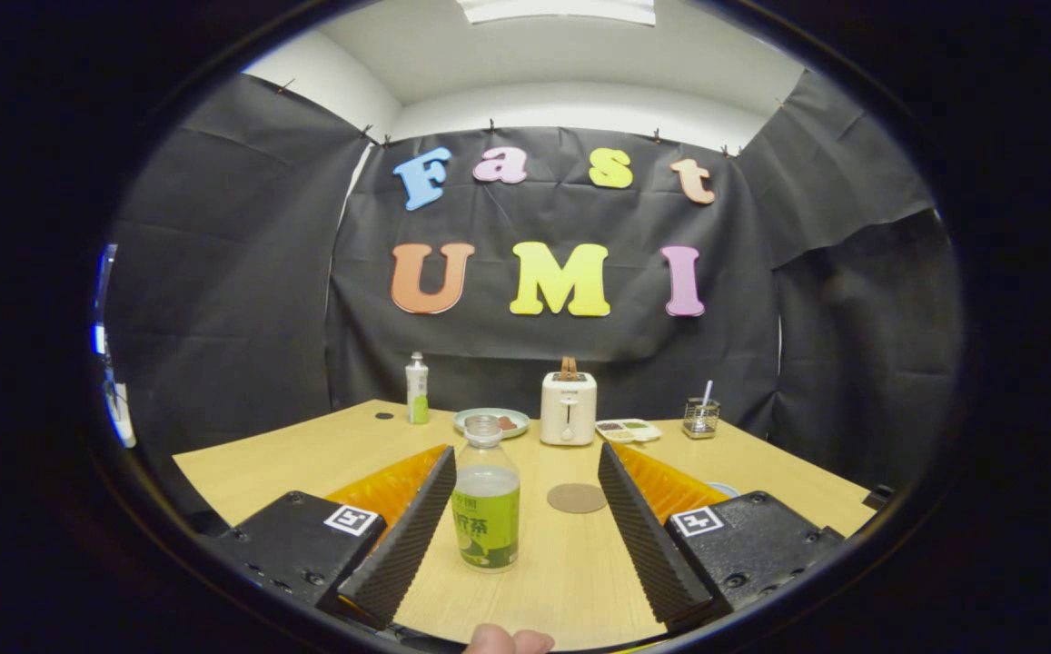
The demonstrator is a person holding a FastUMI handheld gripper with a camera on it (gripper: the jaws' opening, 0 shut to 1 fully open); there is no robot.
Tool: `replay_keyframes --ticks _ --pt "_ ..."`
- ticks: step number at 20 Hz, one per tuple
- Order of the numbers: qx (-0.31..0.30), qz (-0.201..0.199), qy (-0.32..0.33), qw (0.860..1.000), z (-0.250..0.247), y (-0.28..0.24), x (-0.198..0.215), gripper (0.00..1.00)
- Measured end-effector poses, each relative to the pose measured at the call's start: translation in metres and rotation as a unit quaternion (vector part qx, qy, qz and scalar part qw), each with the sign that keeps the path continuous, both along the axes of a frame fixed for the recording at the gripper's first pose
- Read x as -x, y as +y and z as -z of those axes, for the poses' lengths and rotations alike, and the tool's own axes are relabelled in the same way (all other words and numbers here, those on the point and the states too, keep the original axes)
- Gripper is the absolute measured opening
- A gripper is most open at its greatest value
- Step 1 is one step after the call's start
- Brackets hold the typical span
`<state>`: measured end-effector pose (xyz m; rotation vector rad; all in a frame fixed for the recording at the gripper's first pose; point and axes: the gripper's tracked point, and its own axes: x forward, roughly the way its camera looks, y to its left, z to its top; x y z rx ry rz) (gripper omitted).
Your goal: Take the bottle from table, then pour the juice into the cup, finally place the bottle on the coaster
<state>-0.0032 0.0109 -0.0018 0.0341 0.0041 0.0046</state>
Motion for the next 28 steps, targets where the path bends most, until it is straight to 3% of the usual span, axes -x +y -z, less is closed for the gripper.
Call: replay_keyframes --ticks 7,20,28 --pt "-0.002 -0.010 0.015 1.000 0.014 0.010 -0.008 1.00" --pt "0.004 -0.011 0.107 0.994 0.091 0.032 -0.060 1.00" --pt "0.010 -0.010 0.135 0.991 0.103 0.042 -0.086 1.00"
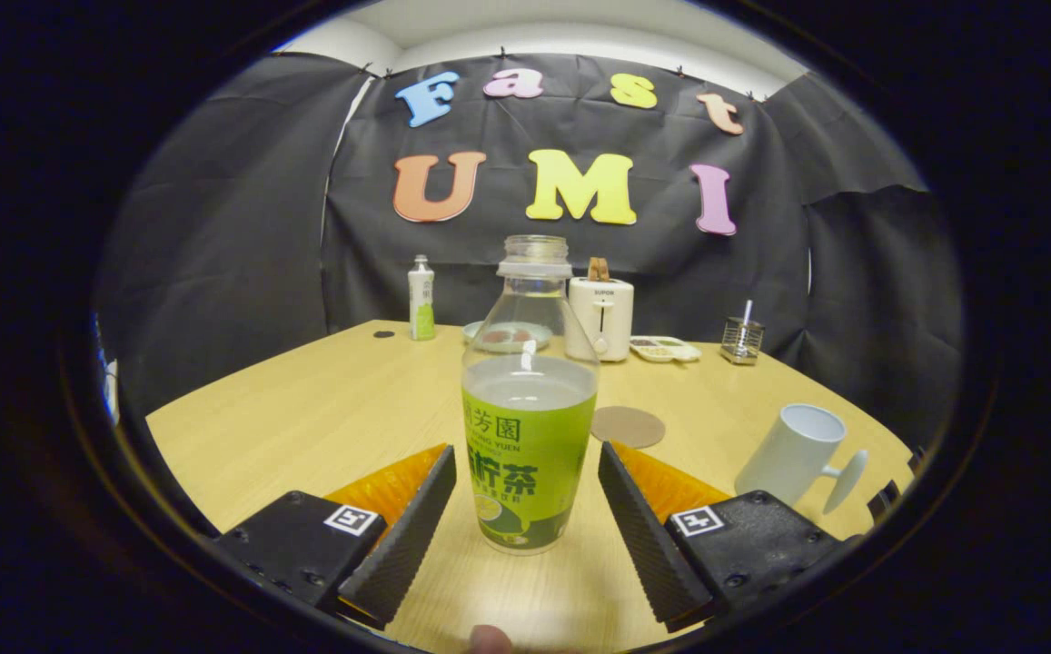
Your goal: Take the bottle from table, then pour the juice into the cup, finally place the bottle on the coaster
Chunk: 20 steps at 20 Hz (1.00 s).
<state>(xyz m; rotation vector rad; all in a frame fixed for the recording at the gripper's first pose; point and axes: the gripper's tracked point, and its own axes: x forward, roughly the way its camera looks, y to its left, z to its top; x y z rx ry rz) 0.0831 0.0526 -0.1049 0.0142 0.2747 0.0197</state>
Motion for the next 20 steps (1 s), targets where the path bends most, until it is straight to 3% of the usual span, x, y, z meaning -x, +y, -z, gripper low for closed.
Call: replay_keyframes --ticks 2,10,20 --pt "-0.001 -0.002 0.003 1.000 0.001 0.002 -0.003 1.00" --pt "-0.028 -0.008 0.016 0.999 -0.001 0.005 -0.009 0.83" --pt "-0.157 0.004 0.007 0.988 -0.036 -0.014 -0.007 0.80"
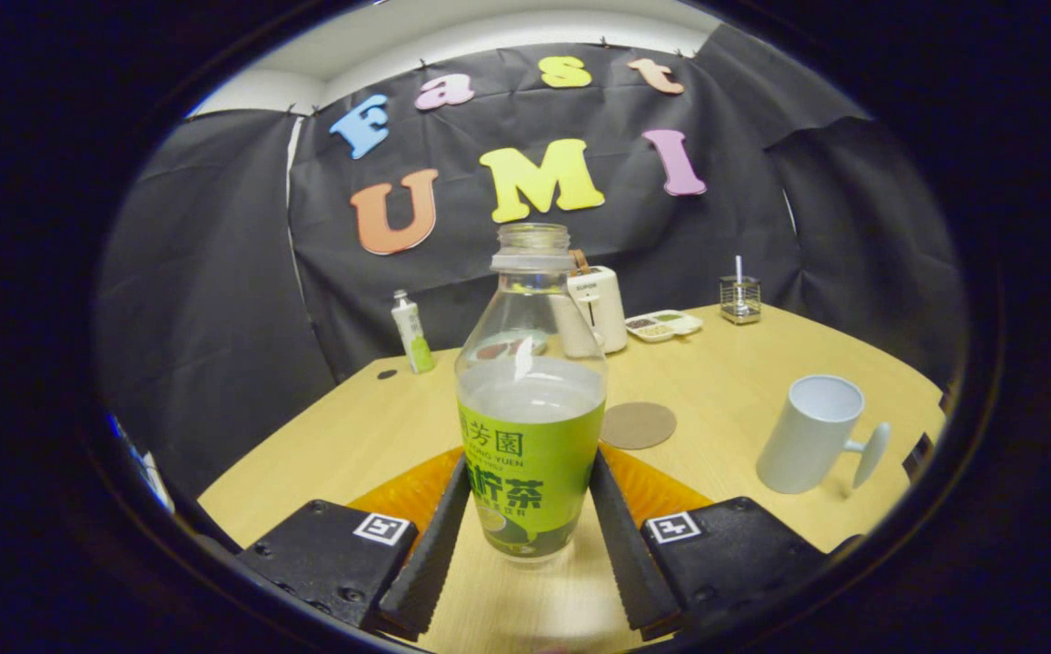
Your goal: Take the bottle from table, then pour the juice into the cup, finally place the bottle on the coaster
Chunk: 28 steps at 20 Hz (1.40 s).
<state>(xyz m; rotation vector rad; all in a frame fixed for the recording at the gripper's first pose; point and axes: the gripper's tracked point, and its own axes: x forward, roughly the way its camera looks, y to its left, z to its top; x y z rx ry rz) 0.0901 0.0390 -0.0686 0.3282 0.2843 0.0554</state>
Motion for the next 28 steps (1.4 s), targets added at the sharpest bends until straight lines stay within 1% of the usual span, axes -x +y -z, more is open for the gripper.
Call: replay_keyframes --ticks 3,6,9,12,17,20,23,26,28 --pt "-0.066 -0.011 -0.016 0.998 -0.012 -0.001 -0.005 0.80" --pt "-0.112 -0.011 -0.022 0.993 -0.014 -0.006 -0.012 0.80" --pt "-0.174 -0.020 -0.035 0.984 -0.020 -0.010 -0.018 0.80" --pt "-0.254 -0.031 -0.057 0.965 -0.028 -0.010 -0.024 0.79" --pt "-0.344 -0.026 -0.067 0.936 -0.026 -0.019 -0.032 0.79" --pt "-0.403 -0.024 -0.079 0.912 -0.028 -0.025 -0.037 0.79" --pt "-0.449 -0.016 -0.088 0.889 -0.027 -0.033 -0.041 0.79" --pt "-0.481 -0.008 -0.096 0.871 -0.033 -0.040 -0.041 0.79" --pt "-0.505 -0.002 -0.104 0.857 -0.037 -0.045 -0.041 0.79"
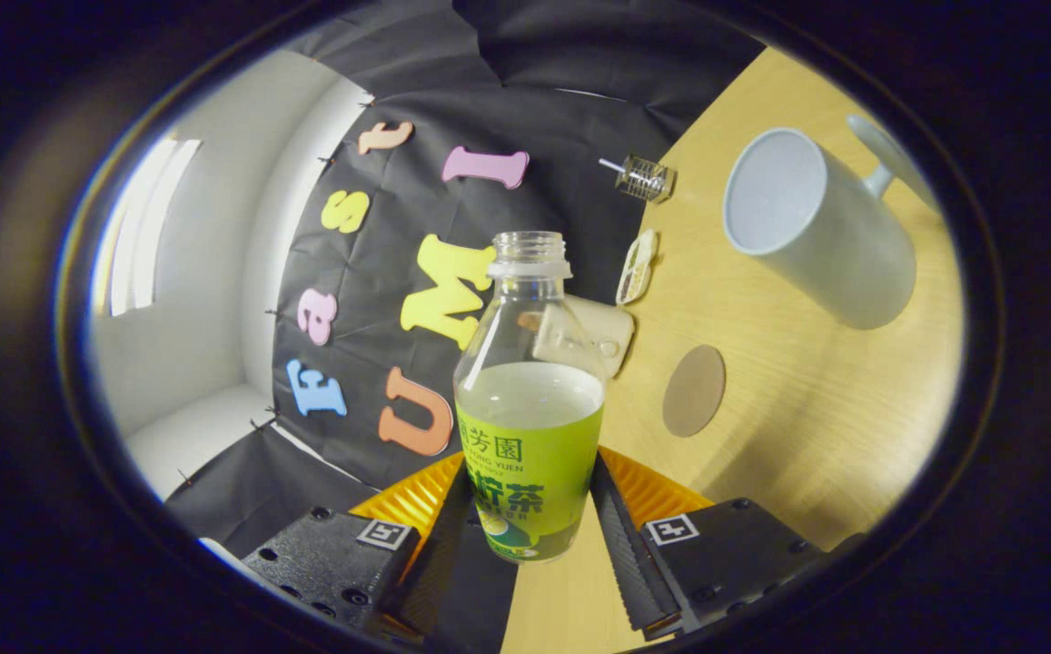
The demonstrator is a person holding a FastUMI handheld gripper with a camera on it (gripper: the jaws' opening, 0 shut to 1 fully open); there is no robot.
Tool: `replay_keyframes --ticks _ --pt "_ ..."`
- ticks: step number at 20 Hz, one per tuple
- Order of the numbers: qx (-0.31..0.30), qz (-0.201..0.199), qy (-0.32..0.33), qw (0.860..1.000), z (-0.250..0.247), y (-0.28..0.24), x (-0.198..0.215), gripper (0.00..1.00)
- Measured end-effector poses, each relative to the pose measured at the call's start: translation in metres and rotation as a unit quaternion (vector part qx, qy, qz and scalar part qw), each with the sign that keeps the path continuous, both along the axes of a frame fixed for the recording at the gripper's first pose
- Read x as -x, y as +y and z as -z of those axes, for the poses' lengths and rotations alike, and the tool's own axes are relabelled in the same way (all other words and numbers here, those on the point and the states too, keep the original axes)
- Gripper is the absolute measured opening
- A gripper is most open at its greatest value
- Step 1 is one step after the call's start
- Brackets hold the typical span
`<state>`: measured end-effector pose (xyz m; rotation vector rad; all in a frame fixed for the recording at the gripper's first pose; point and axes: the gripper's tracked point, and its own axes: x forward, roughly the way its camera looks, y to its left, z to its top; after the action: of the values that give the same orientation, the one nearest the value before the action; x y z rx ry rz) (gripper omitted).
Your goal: Take the bottle from table, then pour the juice into the cup, finally place the bottle on the coaster
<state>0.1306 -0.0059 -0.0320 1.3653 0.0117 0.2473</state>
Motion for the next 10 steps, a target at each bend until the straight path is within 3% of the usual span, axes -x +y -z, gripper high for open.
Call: replay_keyframes --ticks 10 --pt "-0.110 0.013 -0.009 0.994 -0.015 -0.013 0.000 0.79"
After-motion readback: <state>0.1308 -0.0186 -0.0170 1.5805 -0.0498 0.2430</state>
